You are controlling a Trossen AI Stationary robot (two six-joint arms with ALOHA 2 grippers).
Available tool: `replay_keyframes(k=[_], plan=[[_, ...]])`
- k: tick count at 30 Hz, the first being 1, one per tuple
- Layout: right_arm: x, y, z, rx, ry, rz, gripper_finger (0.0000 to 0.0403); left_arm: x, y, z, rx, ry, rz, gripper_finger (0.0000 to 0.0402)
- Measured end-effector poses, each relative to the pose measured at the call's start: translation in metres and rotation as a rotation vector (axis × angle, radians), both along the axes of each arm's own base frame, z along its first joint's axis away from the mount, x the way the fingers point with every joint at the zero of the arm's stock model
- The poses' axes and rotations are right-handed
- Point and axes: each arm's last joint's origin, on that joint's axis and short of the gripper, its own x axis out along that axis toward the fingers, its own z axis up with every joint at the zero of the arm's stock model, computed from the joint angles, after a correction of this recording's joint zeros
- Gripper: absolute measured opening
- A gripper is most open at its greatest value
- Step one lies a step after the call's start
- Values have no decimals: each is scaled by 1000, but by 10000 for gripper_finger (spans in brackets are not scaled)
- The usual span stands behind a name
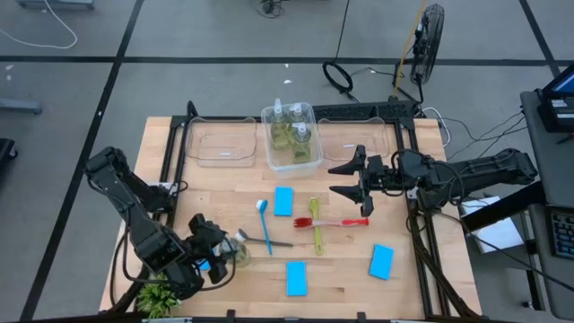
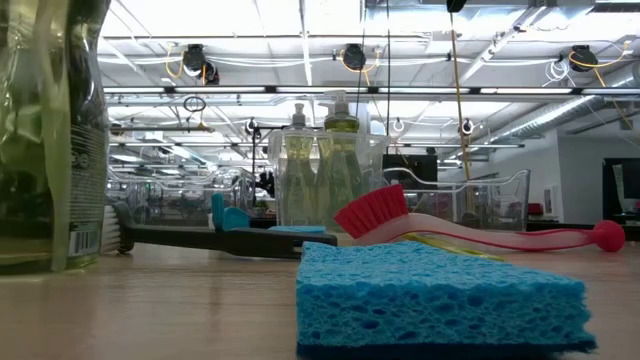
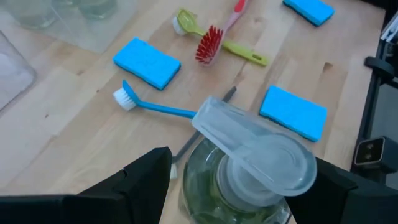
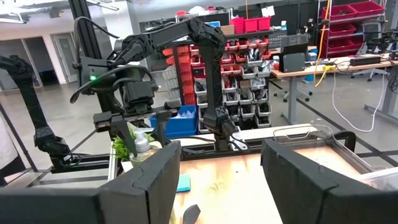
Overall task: Pick & Place Kitchen Sink Supplies
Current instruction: Put the yellow dish soap into the white bin
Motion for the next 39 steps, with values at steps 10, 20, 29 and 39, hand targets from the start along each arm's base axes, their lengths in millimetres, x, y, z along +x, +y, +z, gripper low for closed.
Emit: replay_keyframes(k=[10, 20, 29, 39], plan=[[0, 0, 0, 0, 0, 1, 210, 3, -2, -13, -4, -70, 18, 273], [0, 0, 0, 0, 0, 1, 210, 4, -1, -15, 43, -100, 18, 273], [0, 0, 0, 0, 0, 1, 210, 4, -2, -15, 43, -100, 18, 268], [0, 0, 0, 0, 0, 1, 210, 6, -4, -14, 51, -103, -24, 162]])
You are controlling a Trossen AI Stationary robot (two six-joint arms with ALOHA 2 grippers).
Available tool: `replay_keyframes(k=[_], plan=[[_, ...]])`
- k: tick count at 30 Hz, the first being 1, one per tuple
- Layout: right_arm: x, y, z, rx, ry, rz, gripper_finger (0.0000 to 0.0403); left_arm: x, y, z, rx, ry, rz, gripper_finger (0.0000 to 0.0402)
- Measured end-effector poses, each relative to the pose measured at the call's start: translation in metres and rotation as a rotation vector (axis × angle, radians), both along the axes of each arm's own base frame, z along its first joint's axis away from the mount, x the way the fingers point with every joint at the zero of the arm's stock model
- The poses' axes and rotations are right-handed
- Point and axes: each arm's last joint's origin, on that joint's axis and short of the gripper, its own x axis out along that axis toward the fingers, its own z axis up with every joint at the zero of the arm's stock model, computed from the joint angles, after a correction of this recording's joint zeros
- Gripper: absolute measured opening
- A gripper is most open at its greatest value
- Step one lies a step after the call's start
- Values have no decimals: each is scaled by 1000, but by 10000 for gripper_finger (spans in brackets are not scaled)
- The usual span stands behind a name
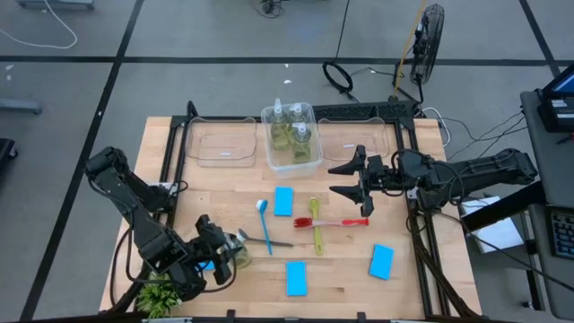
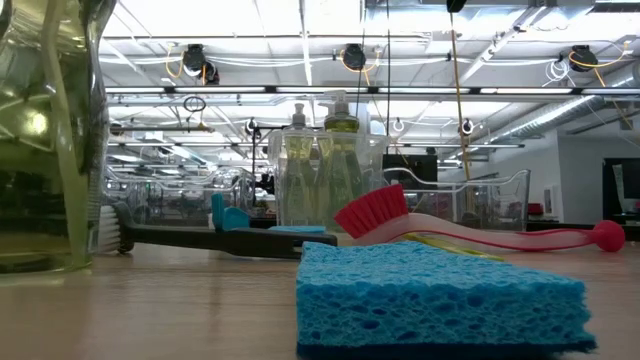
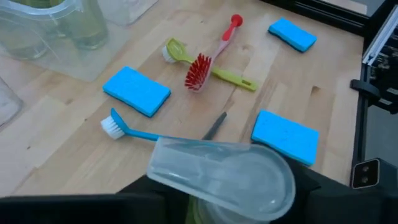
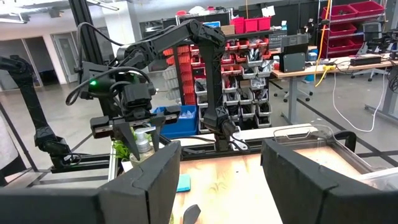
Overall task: Pick & Place Kitchen Sink Supplies
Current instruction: Put the yellow dish soap into the white bin
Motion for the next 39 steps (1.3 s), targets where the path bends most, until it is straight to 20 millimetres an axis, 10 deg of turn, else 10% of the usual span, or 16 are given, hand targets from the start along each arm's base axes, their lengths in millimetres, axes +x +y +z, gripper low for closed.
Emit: replay_keyframes(k=[6, 39], plan=[[0, 0, 0, 0, 0, 0, 210, 0, 0, 0, -6, -1, -4, 108], [0, 0, 0, 0, 0, 0, 210, -4, 27, 30, -50, -122, 64, 108]])
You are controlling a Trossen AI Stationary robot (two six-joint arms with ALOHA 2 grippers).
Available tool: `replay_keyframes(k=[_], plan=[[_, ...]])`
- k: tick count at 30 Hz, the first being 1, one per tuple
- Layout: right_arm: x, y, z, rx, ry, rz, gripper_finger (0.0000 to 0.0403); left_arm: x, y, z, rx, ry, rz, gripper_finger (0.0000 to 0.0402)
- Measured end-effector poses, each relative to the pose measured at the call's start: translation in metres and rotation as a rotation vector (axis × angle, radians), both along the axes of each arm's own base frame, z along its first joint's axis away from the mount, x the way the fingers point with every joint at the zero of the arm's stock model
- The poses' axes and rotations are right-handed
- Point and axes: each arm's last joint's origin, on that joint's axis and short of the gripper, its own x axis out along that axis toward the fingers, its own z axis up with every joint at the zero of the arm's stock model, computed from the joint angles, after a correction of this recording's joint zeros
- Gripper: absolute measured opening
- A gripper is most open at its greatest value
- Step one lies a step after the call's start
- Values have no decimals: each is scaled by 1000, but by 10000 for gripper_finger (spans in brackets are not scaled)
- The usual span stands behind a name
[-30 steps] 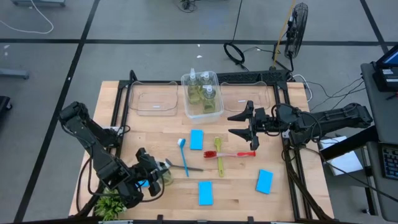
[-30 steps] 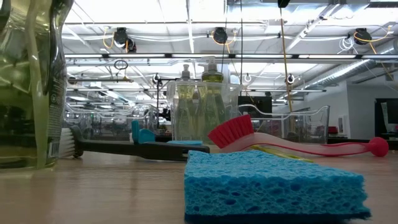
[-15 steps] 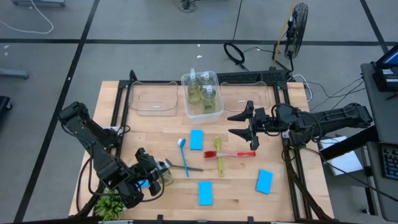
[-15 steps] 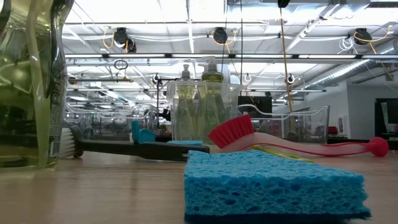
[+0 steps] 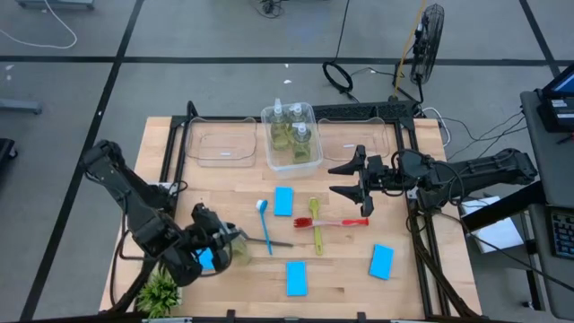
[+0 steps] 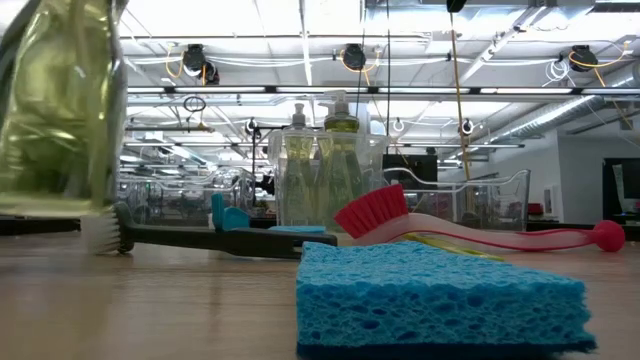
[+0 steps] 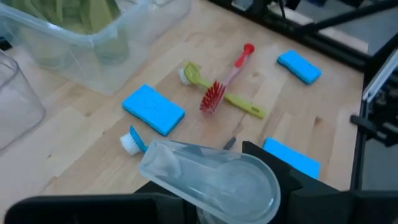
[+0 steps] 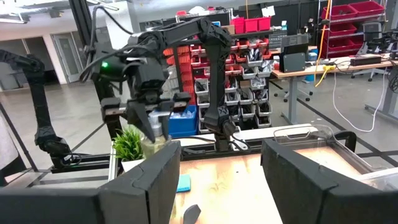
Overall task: Pick & Place Kitchen Sink Supplies
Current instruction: Put the yellow dish soap into the white bin
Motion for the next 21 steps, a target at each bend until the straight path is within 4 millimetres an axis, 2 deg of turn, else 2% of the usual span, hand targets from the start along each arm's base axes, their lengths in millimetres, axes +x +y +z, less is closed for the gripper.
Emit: replay_keyframes(k=[6, 14, 21], plan=[[11, 2, -9, 41, 42, 6, 210, 8, 13, 14, 10, -55, -14, 108], [44, 10, -29, 43, 60, 137, 211, 31, 35, 38, 77, -160, -88, 108], [61, 12, -42, 52, 57, 136, 241, 50, 52, 53, 94, -250, -144, 108]])
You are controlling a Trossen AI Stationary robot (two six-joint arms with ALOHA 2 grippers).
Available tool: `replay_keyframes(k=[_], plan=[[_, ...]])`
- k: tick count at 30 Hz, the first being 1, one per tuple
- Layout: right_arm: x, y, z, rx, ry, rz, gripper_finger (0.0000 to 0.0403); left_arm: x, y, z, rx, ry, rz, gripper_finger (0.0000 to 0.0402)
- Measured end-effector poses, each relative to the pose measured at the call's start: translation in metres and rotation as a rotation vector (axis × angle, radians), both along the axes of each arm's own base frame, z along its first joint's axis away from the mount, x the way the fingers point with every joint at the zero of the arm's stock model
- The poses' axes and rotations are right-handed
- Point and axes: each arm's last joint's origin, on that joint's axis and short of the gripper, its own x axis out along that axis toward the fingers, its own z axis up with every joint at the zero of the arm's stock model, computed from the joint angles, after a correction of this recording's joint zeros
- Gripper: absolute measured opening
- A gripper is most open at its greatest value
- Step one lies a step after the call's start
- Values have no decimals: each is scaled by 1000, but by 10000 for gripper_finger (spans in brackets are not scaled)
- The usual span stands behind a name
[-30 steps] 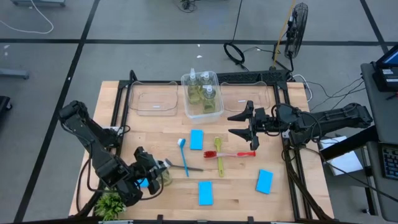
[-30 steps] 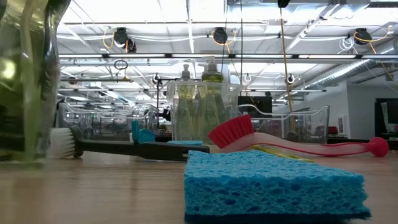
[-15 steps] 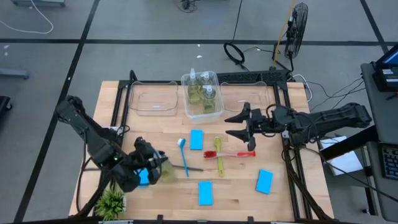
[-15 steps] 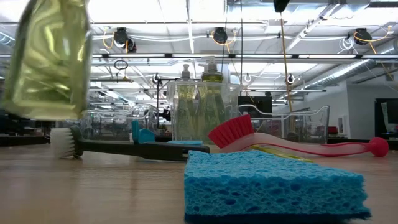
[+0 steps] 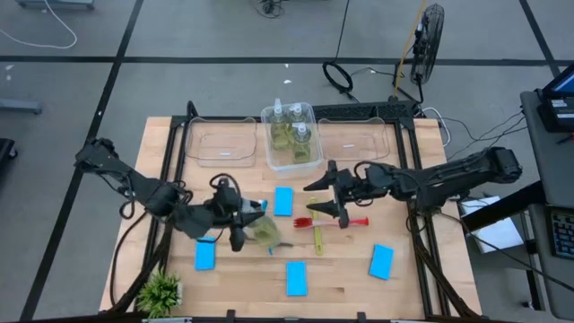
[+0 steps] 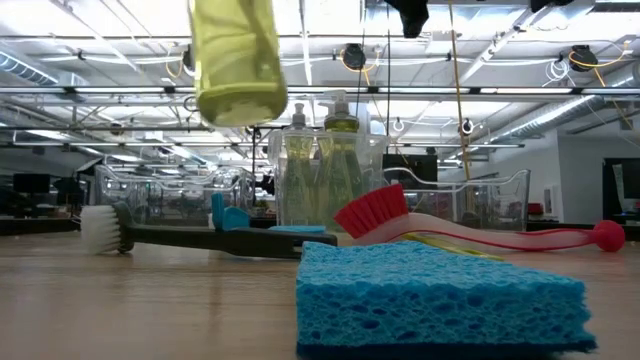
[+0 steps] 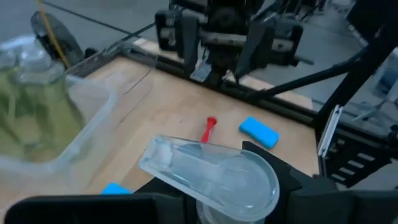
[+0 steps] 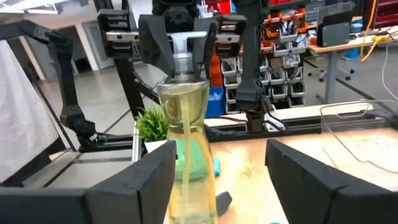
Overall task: Pick & Place Kitchen Sink Supplies
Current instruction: Put the yellow dish soap into the white bin
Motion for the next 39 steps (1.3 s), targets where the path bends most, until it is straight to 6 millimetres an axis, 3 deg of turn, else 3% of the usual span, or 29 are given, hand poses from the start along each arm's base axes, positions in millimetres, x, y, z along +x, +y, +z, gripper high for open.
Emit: replay_keyframes(k=[10, 15, 23, 39], plan=[[17, -3, -10, 90, -21, -20, 329, 16, 20, 13, 5, -102, -27, 108], [34, -2, -1, 68, 10, -17, 352, 20, 28, 14, -3, -109, -29, 108], [58, 0, 15, -52, 181, 4, 355, 21, 32, 14, 19, -107, -20, 108], [76, -1, 22, -31, 80, 65, 355, 25, 42, 16, 55, -111, -5, 108]])
